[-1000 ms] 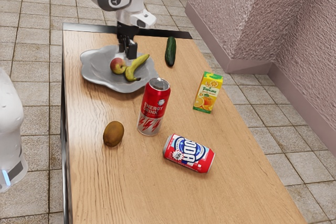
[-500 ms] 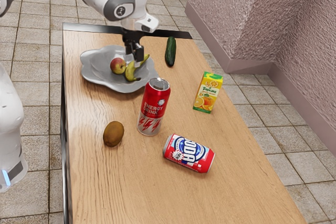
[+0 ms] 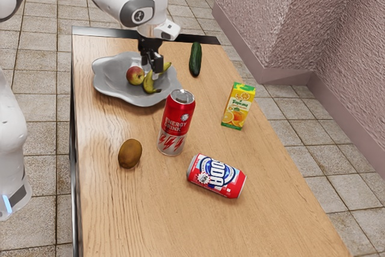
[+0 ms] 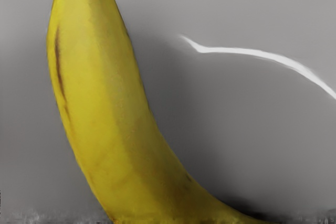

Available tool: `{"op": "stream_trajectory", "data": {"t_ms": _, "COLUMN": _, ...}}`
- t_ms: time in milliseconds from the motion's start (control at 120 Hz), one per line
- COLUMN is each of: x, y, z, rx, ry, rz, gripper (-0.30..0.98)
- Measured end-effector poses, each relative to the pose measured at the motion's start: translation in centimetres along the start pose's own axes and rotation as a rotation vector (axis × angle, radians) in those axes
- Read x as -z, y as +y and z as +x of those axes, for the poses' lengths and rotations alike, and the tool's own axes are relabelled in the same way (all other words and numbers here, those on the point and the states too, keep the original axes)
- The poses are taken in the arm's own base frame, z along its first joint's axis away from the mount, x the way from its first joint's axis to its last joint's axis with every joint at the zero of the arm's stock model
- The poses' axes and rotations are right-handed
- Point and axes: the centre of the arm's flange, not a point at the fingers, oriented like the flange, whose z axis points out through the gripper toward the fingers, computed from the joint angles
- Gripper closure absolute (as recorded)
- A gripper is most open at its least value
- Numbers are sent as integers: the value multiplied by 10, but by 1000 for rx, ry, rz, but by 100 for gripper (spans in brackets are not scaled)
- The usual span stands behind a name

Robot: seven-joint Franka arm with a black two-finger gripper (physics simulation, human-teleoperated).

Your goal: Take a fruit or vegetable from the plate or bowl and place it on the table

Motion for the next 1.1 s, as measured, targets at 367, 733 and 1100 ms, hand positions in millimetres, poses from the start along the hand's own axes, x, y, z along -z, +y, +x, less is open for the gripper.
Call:
{"op": "stream_trajectory", "data": {"t_ms": 367, "x": -9, "y": 2, "z": 7, "rx": -9, "ry": -39, "rz": -2, "gripper": 2}}
{"op": "stream_trajectory", "data": {"t_ms": 733, "x": -21, "y": 2, "z": 10, "rx": -4, "ry": -64, "rz": -9, "gripper": 3}}
{"op": "stream_trajectory", "data": {"t_ms": 1100, "x": -29, "y": 3, "z": 13, "rx": 1, "ry": -65, "rz": -7, "gripper": 20}}
